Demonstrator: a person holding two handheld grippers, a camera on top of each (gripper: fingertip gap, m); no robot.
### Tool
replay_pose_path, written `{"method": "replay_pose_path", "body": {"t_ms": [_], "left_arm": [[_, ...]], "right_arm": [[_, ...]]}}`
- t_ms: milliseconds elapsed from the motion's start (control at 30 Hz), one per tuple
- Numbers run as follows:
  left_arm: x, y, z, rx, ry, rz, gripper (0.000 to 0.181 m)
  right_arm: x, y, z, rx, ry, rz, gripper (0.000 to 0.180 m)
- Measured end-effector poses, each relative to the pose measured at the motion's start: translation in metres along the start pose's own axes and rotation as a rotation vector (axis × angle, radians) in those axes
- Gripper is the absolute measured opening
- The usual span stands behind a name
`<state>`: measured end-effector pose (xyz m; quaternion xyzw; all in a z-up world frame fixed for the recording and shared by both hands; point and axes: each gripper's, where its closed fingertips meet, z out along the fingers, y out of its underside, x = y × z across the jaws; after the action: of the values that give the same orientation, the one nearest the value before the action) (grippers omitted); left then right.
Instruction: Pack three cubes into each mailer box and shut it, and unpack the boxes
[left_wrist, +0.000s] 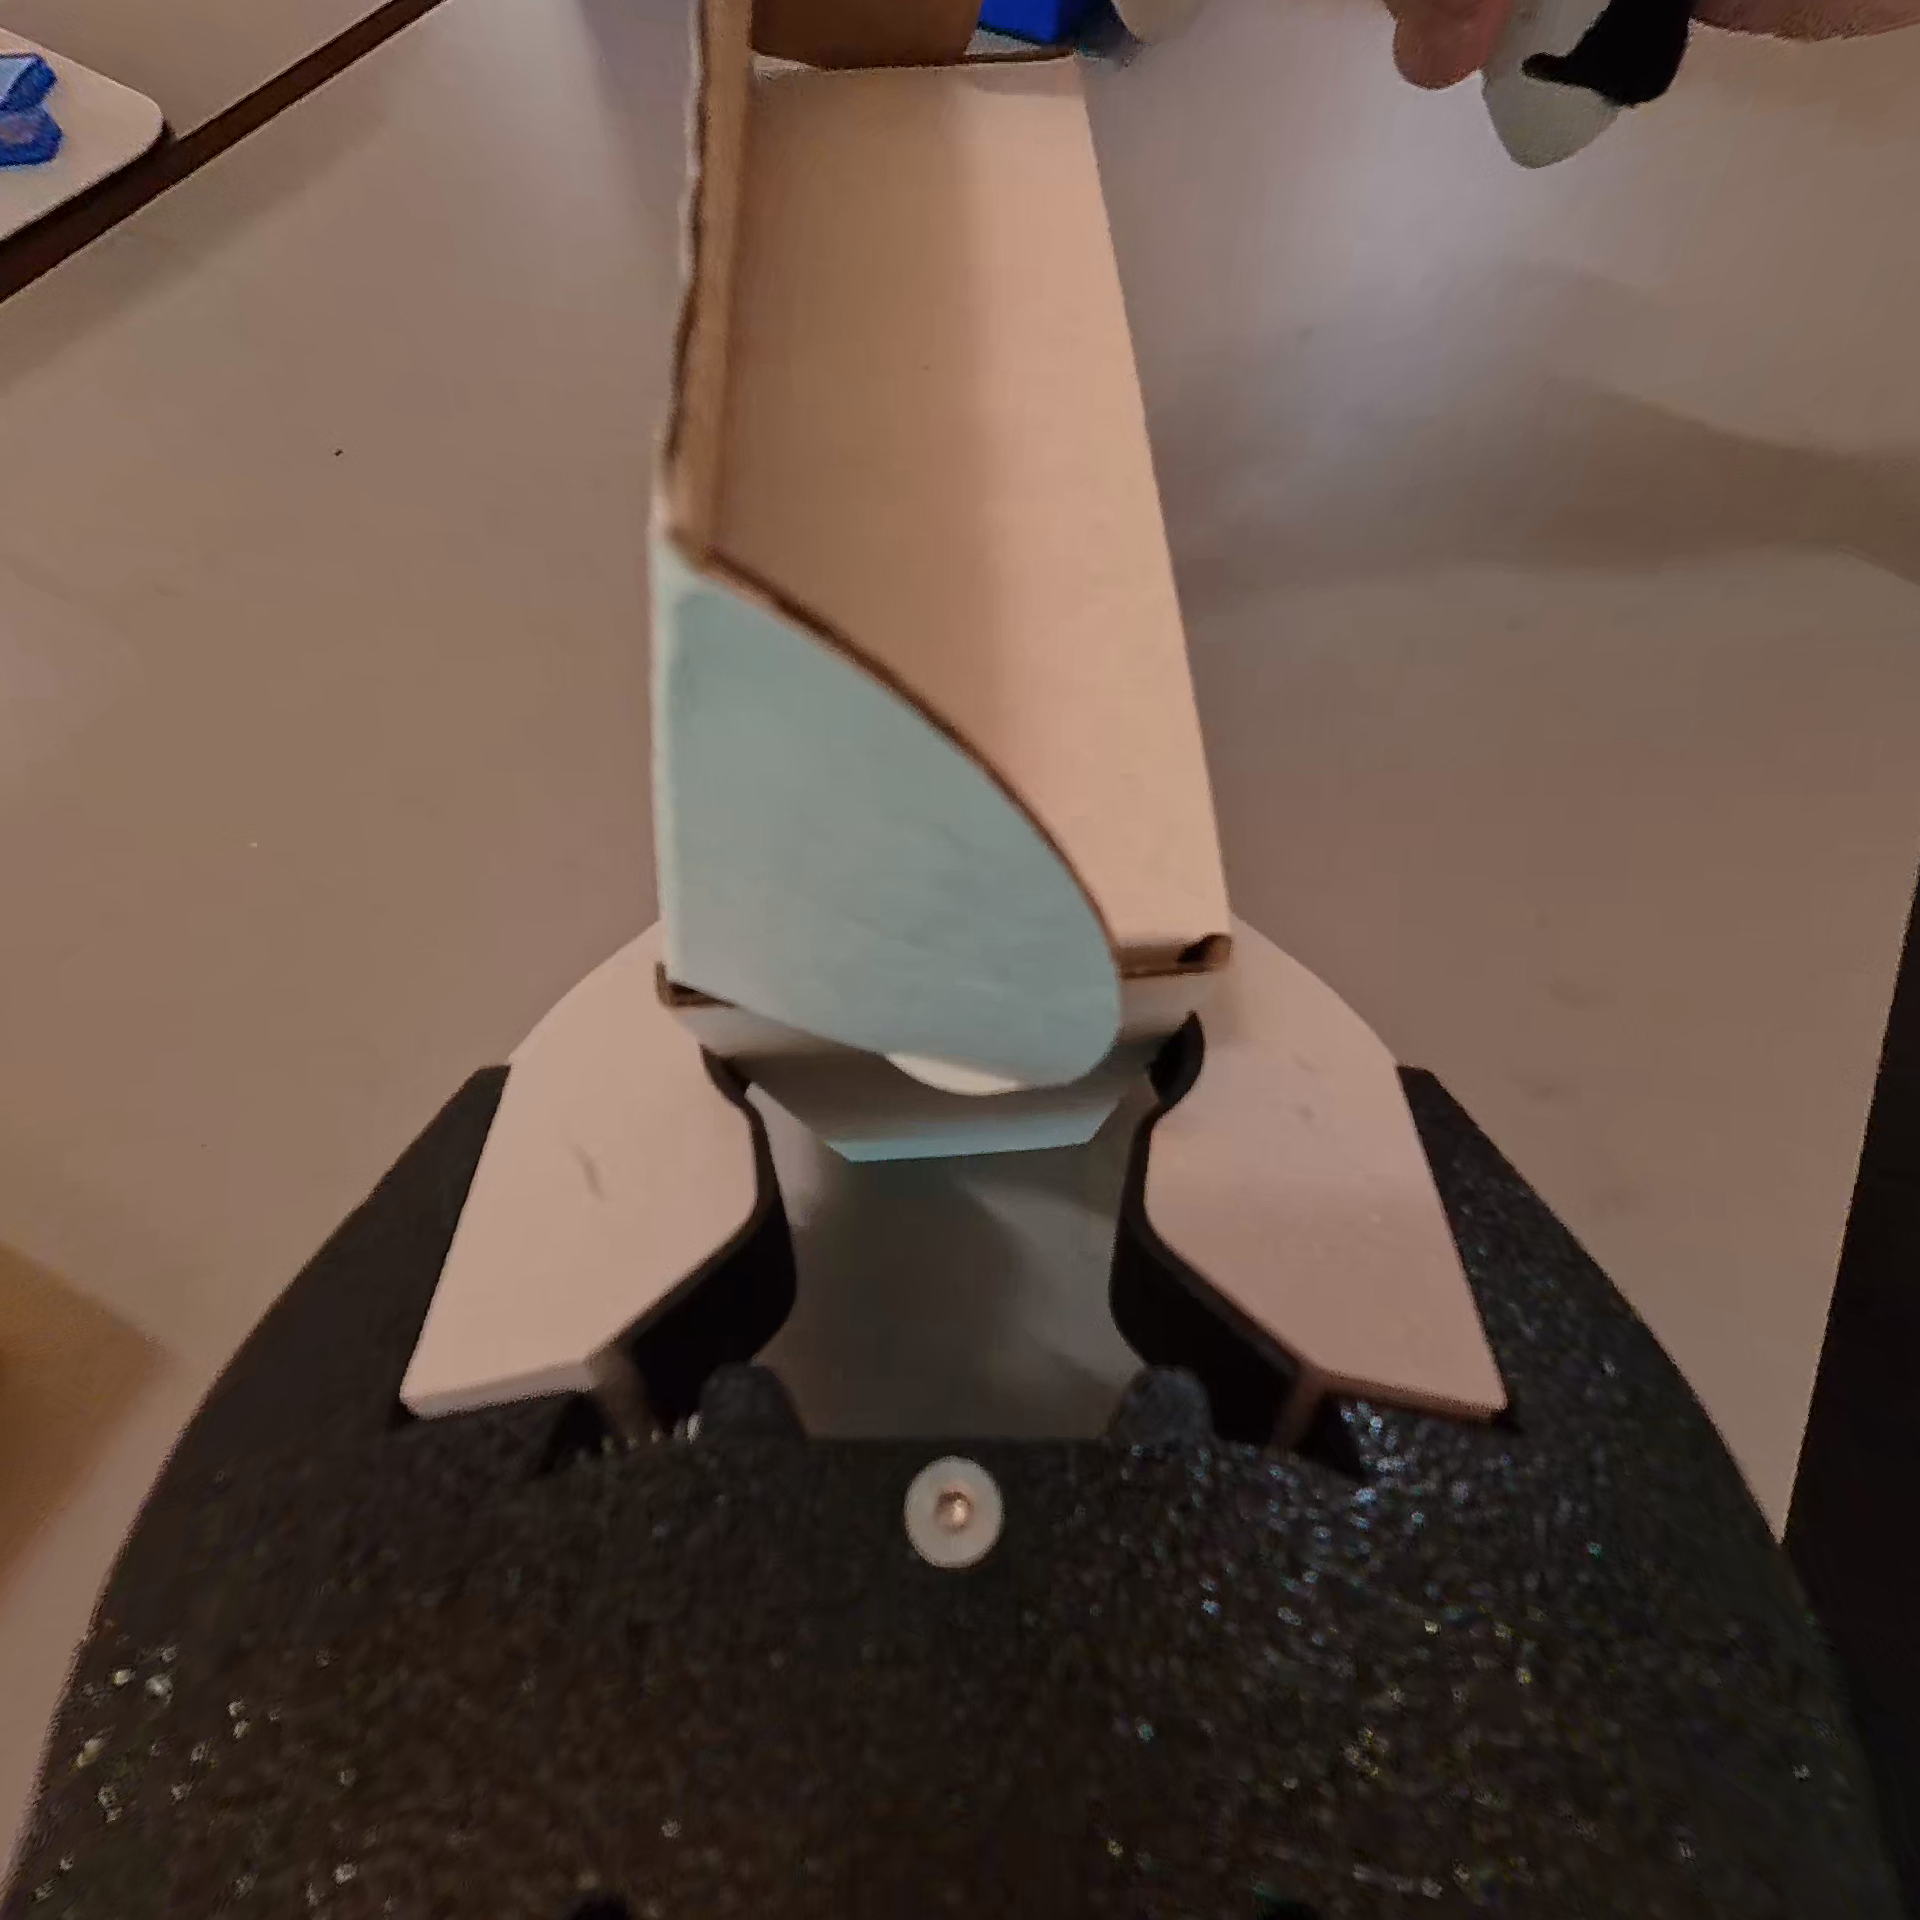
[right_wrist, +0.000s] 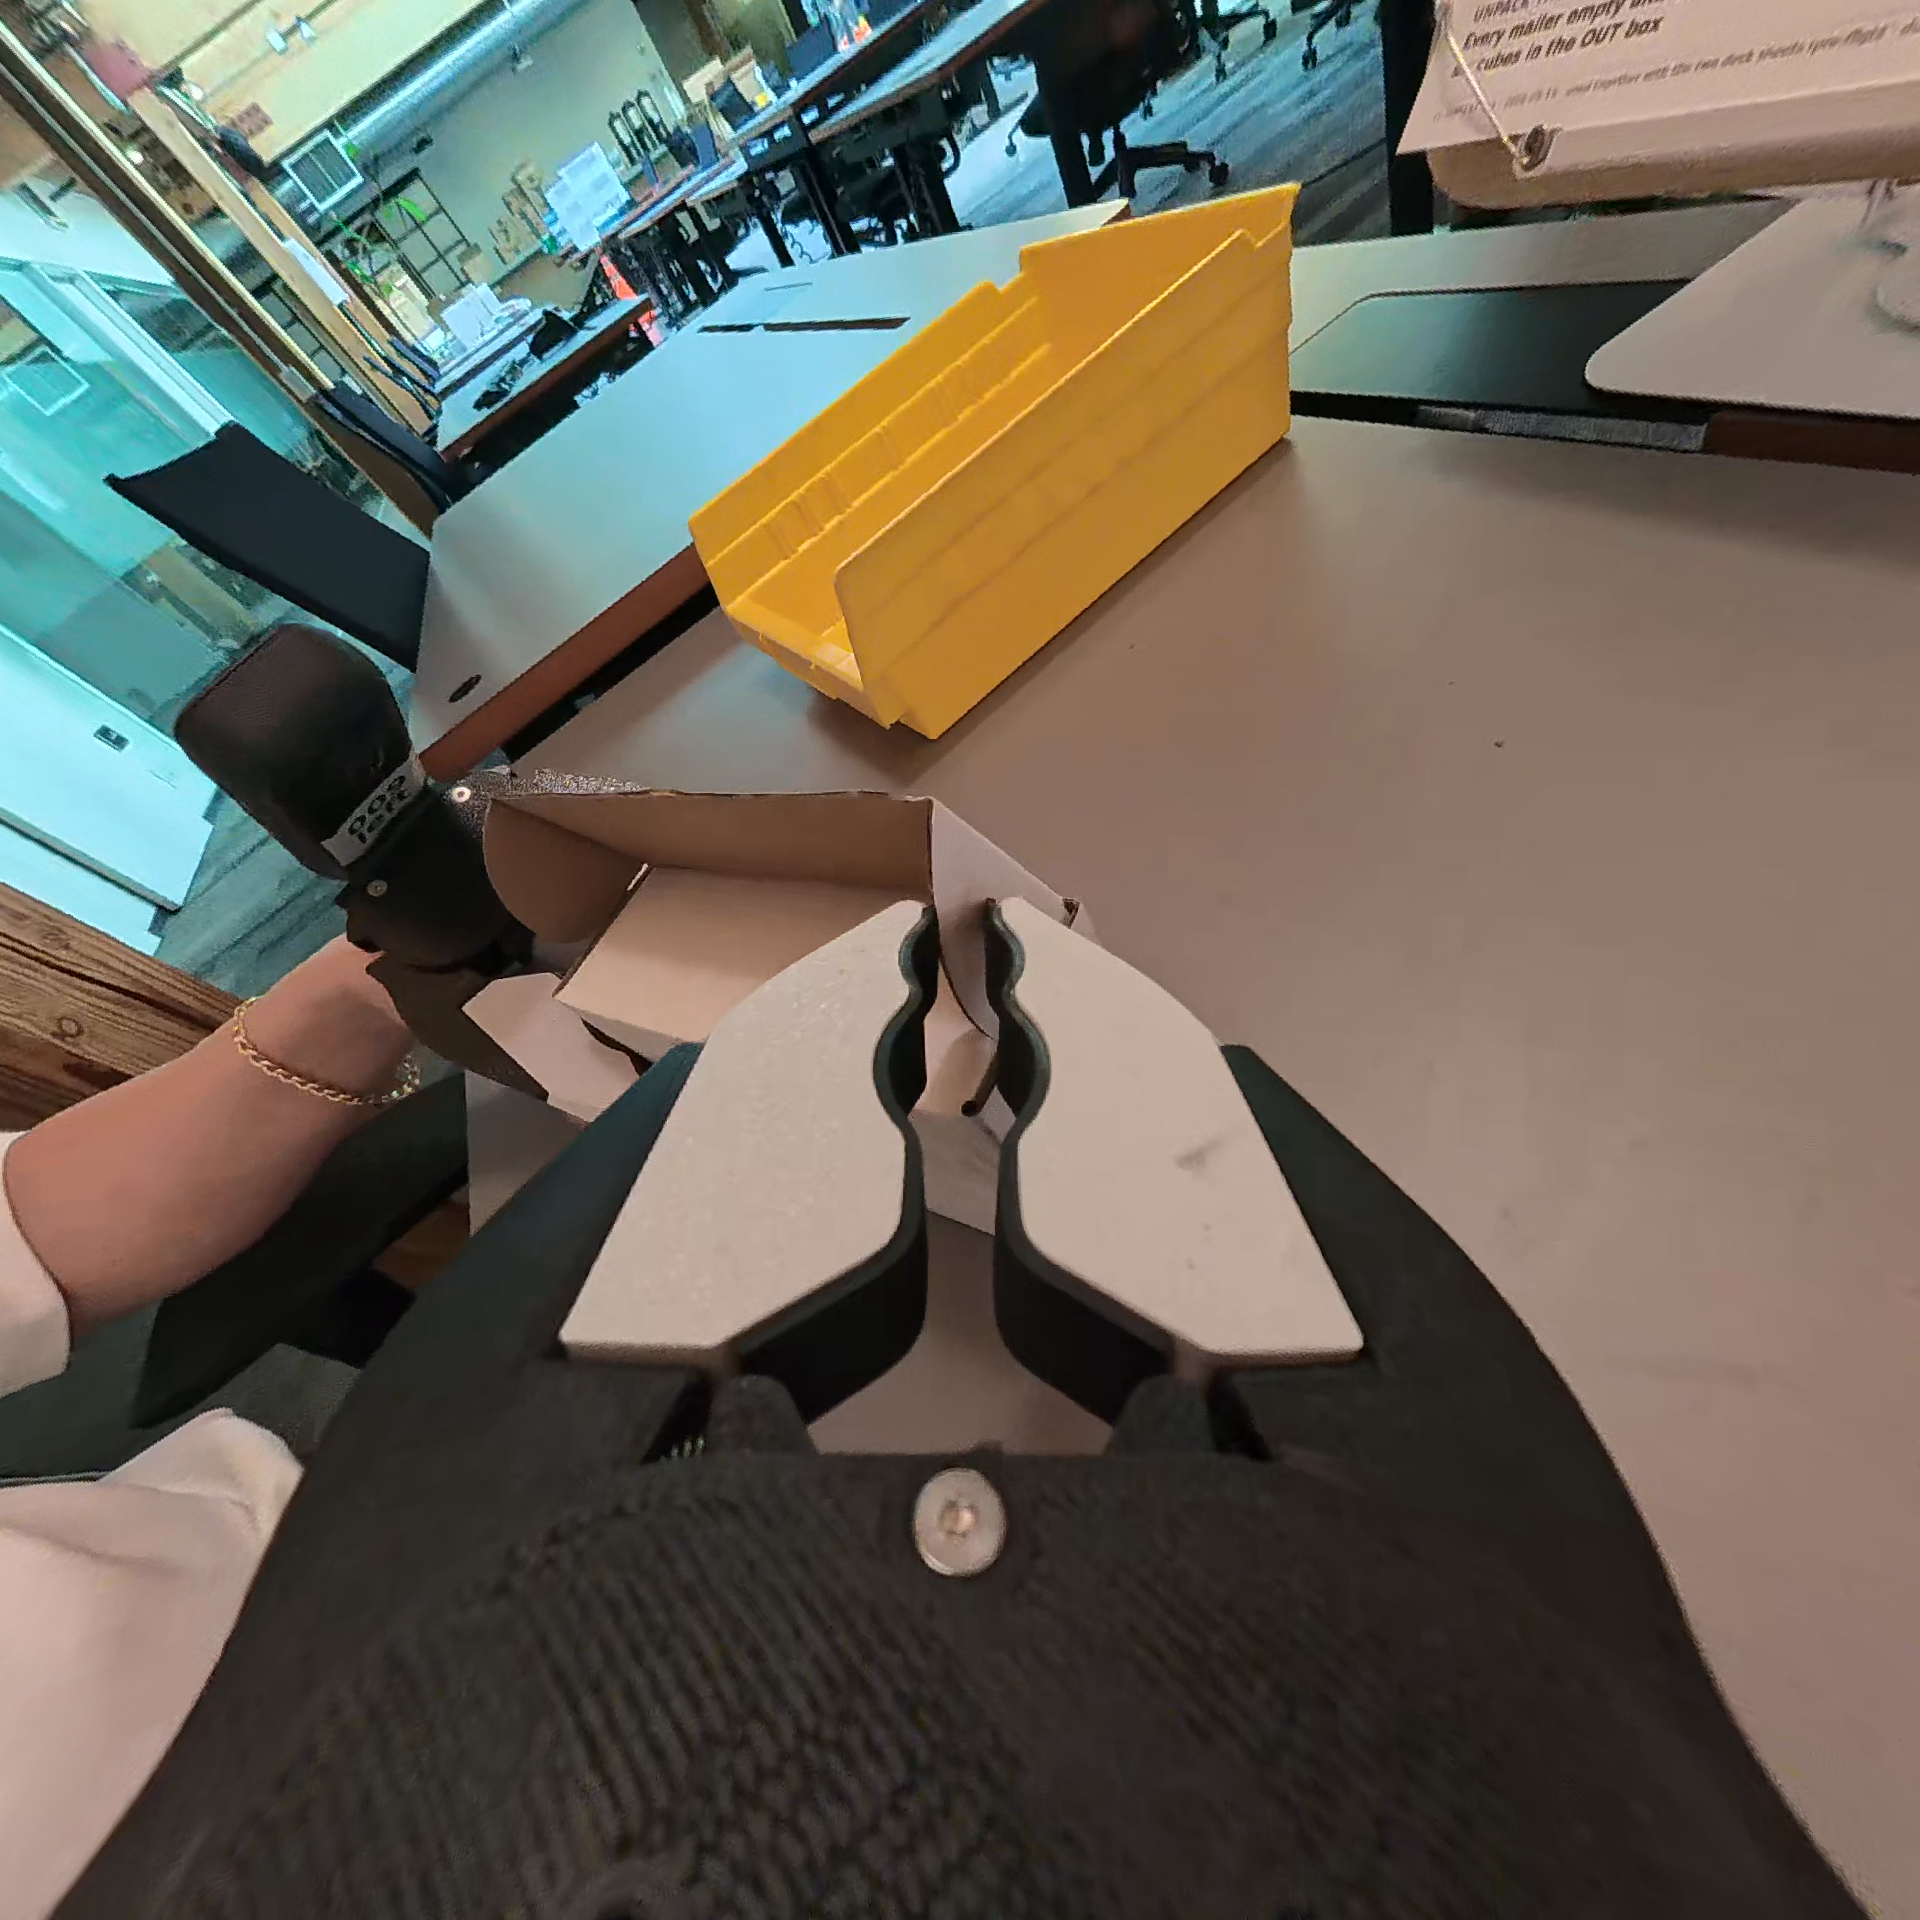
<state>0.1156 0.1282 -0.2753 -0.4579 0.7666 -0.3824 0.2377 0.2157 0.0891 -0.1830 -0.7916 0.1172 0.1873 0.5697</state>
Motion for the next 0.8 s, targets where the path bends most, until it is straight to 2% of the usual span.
{"method": "replay_pose_path", "body": {"t_ms": [67,200,300,367,500,533,700,800], "left_arm": [[-0.004,0.002,-0.004,-0.002,-0.057,-0.024,0.084],[-0.01,-0.009,-0.039,0.124,-0.19,-0.135,0.083],[-0.008,-0.02,-0.073,0.235,-0.332,-0.199,0.067],[0.003,-0.029,-0.085,0.296,-0.369,-0.184,0.048],[0.006,-0.034,-0.089,0.28,-0.478,-0.12,0.026],[0.005,-0.037,-0.088,0.278,-0.497,-0.113,0.015],[-0.006,-0.039,-0.089,0.245,-0.607,-0.137,0.008],[-0.014,-0.036,-0.088,0.234,-0.595,-0.271,0.005]], "right_arm": [[-0.001,0.0,0.0,0.013,0.003,-0.008,0.008],[-0.003,0.001,0.002,0.023,0.02,-0.022,0.007],[-0.004,0.001,0.003,0.038,0.047,-0.023,0.007],[-0.005,0.002,0.004,0.048,0.067,-0.032,0.007],[-0.01,0.004,0.004,0.054,0.101,-0.048,0.006],[-0.011,0.005,0.003,0.057,0.115,-0.052,0.006],[-0.011,0.006,-0.003,0.076,0.187,-0.076,0.006],[-0.014,0.01,-0.005,0.101,0.227,-0.083,0.007]]}}
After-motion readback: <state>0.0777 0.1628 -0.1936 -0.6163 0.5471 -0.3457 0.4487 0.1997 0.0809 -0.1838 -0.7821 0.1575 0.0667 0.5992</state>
